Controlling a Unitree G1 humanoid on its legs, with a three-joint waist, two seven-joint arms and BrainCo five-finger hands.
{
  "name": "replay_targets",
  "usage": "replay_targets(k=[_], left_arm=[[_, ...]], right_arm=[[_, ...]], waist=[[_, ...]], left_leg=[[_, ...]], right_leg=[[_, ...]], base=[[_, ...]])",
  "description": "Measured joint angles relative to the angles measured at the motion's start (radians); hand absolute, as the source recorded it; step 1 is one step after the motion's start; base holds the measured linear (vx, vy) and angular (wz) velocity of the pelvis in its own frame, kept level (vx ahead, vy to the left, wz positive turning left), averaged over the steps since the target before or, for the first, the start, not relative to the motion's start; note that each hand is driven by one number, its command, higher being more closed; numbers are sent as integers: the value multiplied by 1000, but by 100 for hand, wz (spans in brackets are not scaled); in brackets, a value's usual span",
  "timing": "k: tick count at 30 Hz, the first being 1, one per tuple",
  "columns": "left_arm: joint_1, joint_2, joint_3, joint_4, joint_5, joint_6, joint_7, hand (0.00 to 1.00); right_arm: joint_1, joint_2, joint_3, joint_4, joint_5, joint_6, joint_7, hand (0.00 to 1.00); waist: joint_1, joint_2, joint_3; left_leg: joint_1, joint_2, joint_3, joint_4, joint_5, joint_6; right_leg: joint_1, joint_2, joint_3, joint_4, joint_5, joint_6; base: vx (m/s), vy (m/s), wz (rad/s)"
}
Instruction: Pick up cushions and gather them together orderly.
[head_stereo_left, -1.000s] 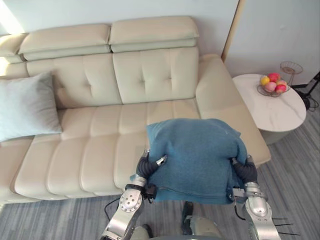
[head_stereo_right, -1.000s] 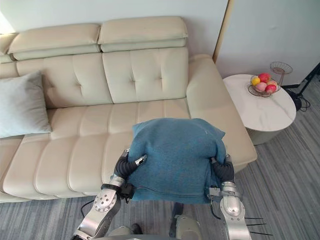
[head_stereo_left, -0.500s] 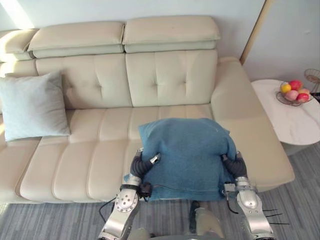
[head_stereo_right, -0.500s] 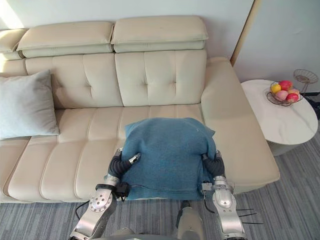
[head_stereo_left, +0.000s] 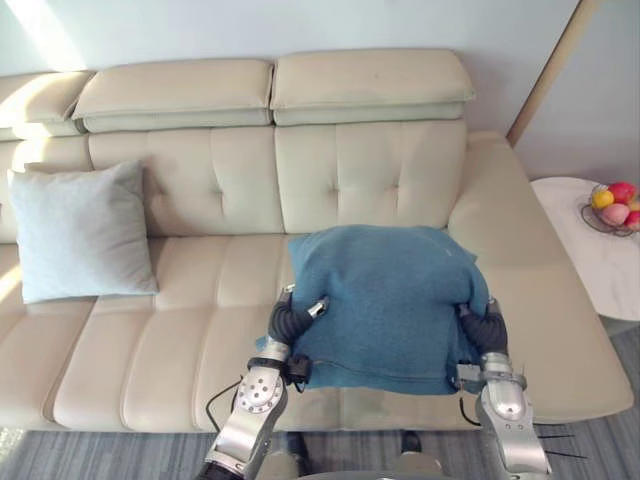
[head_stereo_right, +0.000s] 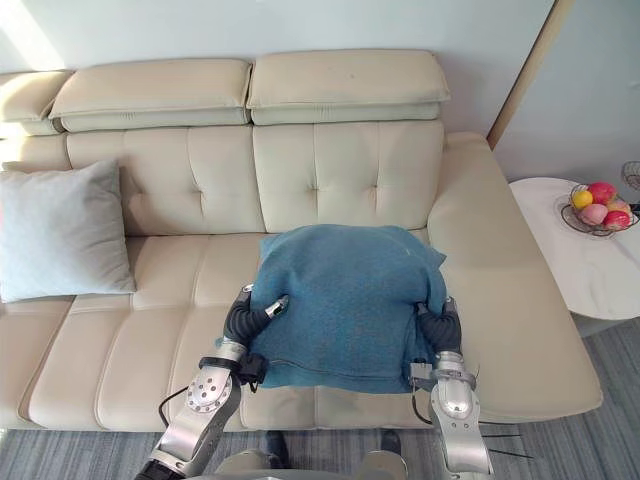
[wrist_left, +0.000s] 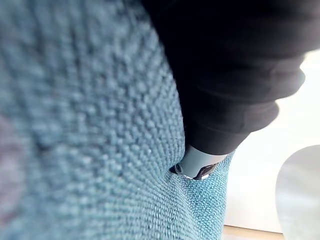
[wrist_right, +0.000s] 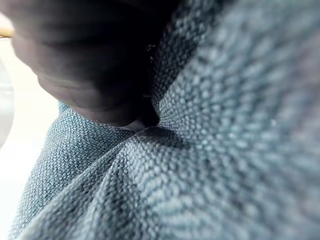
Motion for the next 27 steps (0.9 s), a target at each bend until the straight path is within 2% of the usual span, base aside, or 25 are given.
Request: replay_targets(k=[3,6,7,9,11,15,18,20,21,25,27], left_arm=[[-45,1,-3,0,12,0,32,100],[-183,4,-3,39,43,-1,103,100],[-244,8,1,61,46,-1,122,100],[-432,31,23,142,75,-3,202,100],[-580,59,62,212,93,-3,253,100],[-975,116,157,378,148,-2,373,100],[-1234,139,247,457,171,-2,451,100],[-1363,161,274,516,183,-2,480,100],[-1443,177,279,558,187,-3,484,0],[-1647,233,275,667,185,-15,512,0],[-1719,251,268,734,167,-21,506,0]], right_arm=[[-68,-15,6,9,-24,0,-36,100],[-220,-26,16,70,-63,2,-112,100],[-285,-32,17,93,-73,2,-131,100],[-502,-49,30,184,-116,8,-203,100],[-689,-73,55,262,-142,17,-244,100],[-1171,-122,58,456,-201,45,-332,100],[-1466,-127,25,586,-237,48,-399,100],[-1572,-126,-2,616,-246,56,-429,100],[-1627,-132,-8,635,-257,60,-453,0],[-1778,-166,-8,716,-257,61,-510,0],[-1850,-189,2,802,-240,60,-504,0]], waist=[[-7,0,0],[-14,6,11],[-17,8,33],[-22,10,91],[-24,11,132],[-10,22,257],[1,40,293],[5,48,300],[3,56,304],[6,61,311],[8,66,347]], left_leg=[[-23,2,18,-47,30,-9],[-89,3,31,-84,70,-2],[-108,2,29,-85,79,3],[-177,1,26,-76,99,17],[-230,0,24,-74,120,25],[-323,0,7,-82,173,40],[-405,-3,-4,-99,214,51],[-425,-11,-17,-134,241,51],[-432,-17,-32,-165,263,49],[-491,-27,-67,-226,314,35],[-502,-31,-78,-226,318,34]], right_leg=[[-58,13,25,-3,12,0],[-138,23,39,-22,52,-9],[-155,22,42,-22,61,-9],[-217,21,45,-22,89,-9],[-269,20,47,-23,111,-10],[-352,23,40,-34,161,-11],[-430,23,27,-37,186,-11],[-455,21,15,-43,193,-10],[-457,20,-1,-60,200,-9],[-510,22,-26,-102,229,-8],[-512,20,-31,-113,236,-7]], base=[[-24,-46,-24],[-45,-29,-10],[-100,10,4],[-151,20,7],[-141,14,8],[-139,3,12],[-118,-13,15],[-80,2,21],[-33,7,22],[-24,8,16],[-9,31,11]])
